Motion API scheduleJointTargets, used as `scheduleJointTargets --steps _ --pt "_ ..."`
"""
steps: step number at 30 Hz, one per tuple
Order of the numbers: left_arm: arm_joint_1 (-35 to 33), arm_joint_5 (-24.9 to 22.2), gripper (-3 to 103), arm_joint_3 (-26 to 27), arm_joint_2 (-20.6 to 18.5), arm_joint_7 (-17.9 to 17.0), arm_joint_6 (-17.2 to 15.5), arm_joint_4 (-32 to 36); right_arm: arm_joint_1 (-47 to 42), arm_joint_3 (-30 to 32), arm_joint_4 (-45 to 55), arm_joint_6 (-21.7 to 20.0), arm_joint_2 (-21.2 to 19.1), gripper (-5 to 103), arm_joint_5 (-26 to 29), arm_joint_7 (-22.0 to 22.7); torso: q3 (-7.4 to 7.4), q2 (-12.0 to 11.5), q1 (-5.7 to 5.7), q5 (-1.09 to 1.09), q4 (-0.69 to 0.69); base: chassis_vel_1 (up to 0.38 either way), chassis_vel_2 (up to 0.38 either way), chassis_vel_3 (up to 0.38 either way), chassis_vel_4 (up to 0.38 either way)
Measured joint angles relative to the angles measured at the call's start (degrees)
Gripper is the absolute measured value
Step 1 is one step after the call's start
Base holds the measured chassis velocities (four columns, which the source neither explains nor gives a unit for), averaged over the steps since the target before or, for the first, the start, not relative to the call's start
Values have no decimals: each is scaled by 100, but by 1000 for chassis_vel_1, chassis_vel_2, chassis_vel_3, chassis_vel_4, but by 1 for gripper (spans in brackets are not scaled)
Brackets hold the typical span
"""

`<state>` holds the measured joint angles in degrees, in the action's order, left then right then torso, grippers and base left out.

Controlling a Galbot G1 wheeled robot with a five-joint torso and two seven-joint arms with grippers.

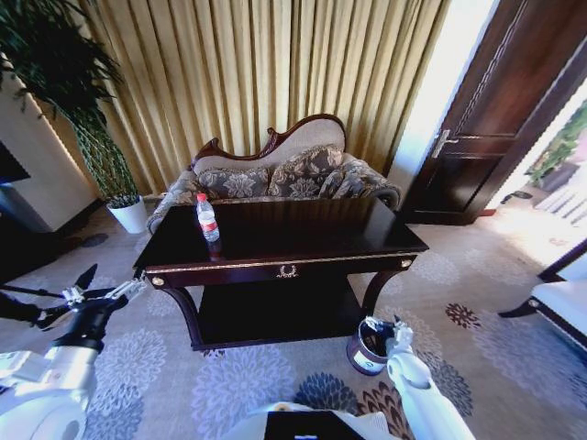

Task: Move to the front of the table and place the trash on the table into the trash bin.

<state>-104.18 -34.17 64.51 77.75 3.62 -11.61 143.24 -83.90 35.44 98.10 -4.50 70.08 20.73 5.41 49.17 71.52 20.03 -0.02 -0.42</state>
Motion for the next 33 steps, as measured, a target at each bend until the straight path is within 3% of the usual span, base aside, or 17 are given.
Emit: scheduleJointTargets --steps 7,15,33 --pt "-30 7 100 7 12 3 11 0 -767 -141 2305 -238 2 100 136 -122 0 0 0 0 0 0 0 0 0" --pt "-79 -8 100 109 -5 2 49 0 -1049 -277 3882 -728 -6 100 217 -212 0 0 0 1 0 0 0 0 0" --pt "-92 17 100 30 14 7 38 0 -1037 -234 4100 -858 -79 100 284 -321 0 1 -1 2 -1 -6 7 6 -5"
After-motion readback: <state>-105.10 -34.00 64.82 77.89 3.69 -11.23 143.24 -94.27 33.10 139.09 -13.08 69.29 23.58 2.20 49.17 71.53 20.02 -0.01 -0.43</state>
